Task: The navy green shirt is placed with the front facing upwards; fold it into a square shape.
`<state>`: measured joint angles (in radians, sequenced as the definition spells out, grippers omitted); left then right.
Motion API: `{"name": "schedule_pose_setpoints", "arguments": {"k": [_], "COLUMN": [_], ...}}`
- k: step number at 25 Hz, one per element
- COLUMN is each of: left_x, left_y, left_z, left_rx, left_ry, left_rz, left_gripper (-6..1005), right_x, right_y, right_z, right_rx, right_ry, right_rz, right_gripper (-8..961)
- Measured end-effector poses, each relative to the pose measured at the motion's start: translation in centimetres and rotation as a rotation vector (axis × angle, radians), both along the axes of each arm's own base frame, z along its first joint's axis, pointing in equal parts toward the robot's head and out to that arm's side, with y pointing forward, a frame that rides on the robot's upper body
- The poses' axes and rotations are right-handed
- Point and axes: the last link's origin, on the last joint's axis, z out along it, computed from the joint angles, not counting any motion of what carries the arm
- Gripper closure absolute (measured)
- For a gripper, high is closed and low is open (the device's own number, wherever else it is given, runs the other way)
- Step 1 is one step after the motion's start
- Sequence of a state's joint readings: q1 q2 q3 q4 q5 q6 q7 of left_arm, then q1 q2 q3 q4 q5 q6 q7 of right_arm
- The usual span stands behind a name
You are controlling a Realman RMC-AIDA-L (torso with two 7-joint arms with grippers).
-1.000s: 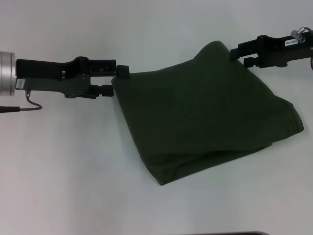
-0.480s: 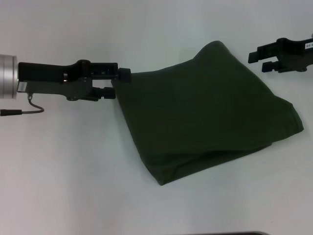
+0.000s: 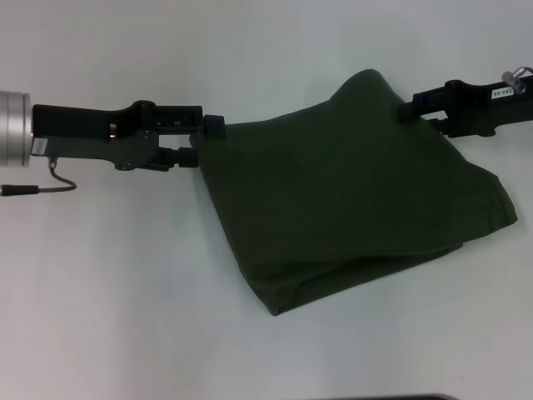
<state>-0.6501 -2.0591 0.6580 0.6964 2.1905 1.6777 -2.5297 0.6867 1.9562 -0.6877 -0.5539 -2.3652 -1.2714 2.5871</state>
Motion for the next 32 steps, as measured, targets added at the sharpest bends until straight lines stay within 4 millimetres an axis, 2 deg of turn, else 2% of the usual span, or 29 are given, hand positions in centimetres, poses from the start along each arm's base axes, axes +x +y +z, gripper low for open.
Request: {"name": "schedule_pose_setpoints", "arguments": {"k": [13, 21, 32], "left_x": [-0.2, -0.2, -0.2], "left_y": [-0.1, 0.0, -0.1], "left_z": [-0.1, -0.1, -0.2], "left_rx": [0.003, 0.006, -0.001], "left_ry": [0.003, 0.003, -0.001], "left_rz": [0.005, 0.006, 0.009], "left_gripper": [130, 131, 133], "right_x": [-1.1, -1.0, -1.3], "right_y": [1.1, 1.6, 1.5], "right_z": [0.9, 0.8, 0.2], "right_rx": [0.079, 0.110, 0.099], "right_ry": [0.077, 0.062, 0.063], "right_rz": [0.019, 0.022, 0.022], "right_gripper": [354, 354, 507]}}
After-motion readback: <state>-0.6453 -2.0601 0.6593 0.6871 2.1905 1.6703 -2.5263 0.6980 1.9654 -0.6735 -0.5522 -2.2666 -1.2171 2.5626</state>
